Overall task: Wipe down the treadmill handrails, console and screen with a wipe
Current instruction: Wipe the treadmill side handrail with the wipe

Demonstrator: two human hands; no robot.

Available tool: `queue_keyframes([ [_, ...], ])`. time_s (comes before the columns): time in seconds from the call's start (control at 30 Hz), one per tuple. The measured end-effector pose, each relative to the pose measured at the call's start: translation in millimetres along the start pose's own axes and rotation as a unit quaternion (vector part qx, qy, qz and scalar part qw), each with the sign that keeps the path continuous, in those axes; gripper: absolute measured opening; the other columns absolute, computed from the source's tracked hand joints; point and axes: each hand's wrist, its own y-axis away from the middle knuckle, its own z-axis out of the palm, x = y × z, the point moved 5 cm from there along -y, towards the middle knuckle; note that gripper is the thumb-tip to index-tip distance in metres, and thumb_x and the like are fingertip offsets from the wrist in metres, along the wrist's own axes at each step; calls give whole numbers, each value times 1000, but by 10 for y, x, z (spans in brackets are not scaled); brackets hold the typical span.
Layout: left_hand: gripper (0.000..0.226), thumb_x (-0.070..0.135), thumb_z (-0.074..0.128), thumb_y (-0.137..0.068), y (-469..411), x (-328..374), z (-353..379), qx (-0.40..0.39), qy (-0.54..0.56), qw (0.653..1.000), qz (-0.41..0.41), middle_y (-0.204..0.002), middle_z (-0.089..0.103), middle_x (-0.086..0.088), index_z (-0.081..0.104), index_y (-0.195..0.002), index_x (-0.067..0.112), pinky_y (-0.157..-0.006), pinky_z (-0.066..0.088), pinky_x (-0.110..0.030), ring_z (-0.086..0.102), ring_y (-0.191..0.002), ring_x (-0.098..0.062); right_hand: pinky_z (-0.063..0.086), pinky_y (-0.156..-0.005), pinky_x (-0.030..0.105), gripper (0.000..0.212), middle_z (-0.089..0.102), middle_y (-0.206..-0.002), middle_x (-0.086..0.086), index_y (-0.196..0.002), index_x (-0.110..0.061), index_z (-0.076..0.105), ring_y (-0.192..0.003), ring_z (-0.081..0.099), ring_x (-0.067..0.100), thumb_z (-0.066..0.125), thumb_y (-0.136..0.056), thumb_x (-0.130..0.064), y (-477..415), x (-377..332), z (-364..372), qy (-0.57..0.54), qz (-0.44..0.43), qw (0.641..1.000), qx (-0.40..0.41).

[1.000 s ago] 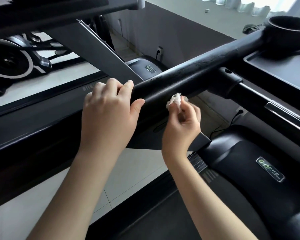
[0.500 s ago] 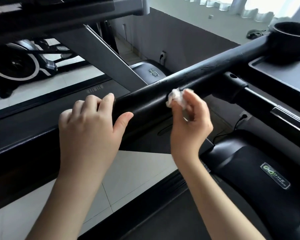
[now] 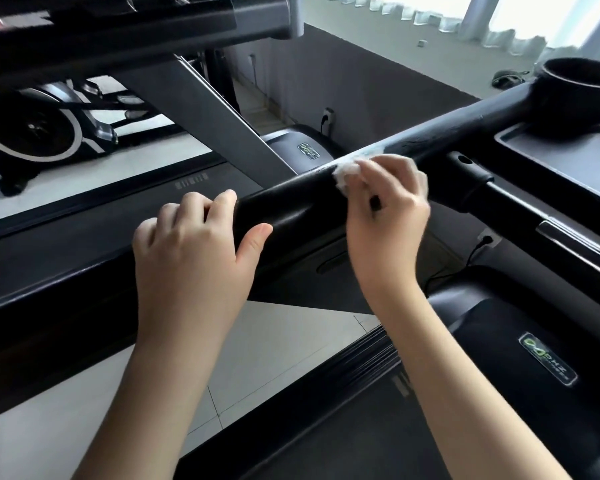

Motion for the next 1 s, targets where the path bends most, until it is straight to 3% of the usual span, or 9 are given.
queue_keyframes([
  [0.1,59,50,39,-87,-9,-3,-10,2,8,1000,-3,-93,63,-19,65,-114,5,-78,43,-48,58,-85,-40,36,-85,15,12,66,-93,7,-88,-3,74,-90,53,27,62,-88,0,42,-154,85,37,-126,988,-79],
  [0.27,59,51,39,-87,-6,-6,-6,-2,15,1000,-4,-95,64,-18,65,-115,6,-80,43,-48,58,-87,-40,38,-79,21,15,66,-87,9,-86,-4,74,-85,55,33,59,-88,-6,-153,14,-5,73,-69,995,-12],
  [0.4,60,51,38,-87,0,-7,-11,-3,19,1000,-8,-96,64,-17,65,-116,6,-82,43,-49,58,-89,-39,47,-82,25,7,64,-92,10,-89,0,74,-86,60,28,69,-86,1,280,-53,8,13,-71,997,-27],
  [0.47,60,51,38,-88,-1,-10,-16,-4,21,1000,-3,-96,64,-17,64,-117,6,-82,43,-48,58,-88,-38,53,-77,32,4,62,-93,8,-83,1,73,-91,64,28,70,-85,1,330,111,-35,-22,-27,999,-6],
  [0.57,59,52,39,-88,1,-13,-15,-4,18,1000,-3,-96,64,-16,65,-116,7,-81,42,-47,58,-88,-38,49,-78,14,8,59,-91,3,-78,-1,71,-95,66,25,68,-86,-1,343,361,-59,-59,112,989,73],
  [0.63,58,51,40,-88,4,-10,-13,-3,16,1000,-7,-96,64,-16,65,-116,7,-80,42,-47,58,-89,-38,48,-77,16,8,60,-89,1,-79,-2,71,-93,67,24,68,-87,-3,469,341,-10,-67,169,978,99],
  [0.77,58,52,40,-89,7,-7,-9,-3,15,1000,-11,-96,64,-16,65,-117,7,-81,41,-47,57,-90,-38,53,-77,30,8,62,-91,5,-78,1,69,-92,66,21,68,-85,4,710,216,94,-94,132,986,37],
  [0.9,59,53,38,-89,4,-12,0,-7,18,1000,-16,-98,64,-16,64,-118,8,-82,40,-47,57,-92,-38,45,-78,13,20,58,-88,-1,-74,-14,66,-98,64,14,66,-87,1,600,422,56,-122,233,961,88],
  [1.0,58,52,39,-89,9,-9,-2,-3,20,1000,-19,-98,64,-16,65,-117,8,-82,40,-46,57,-91,-37,46,-77,15,26,57,-88,-4,-74,-22,63,-87,61,4,65,-88,0,672,346,91,-132,243,956,95],
])
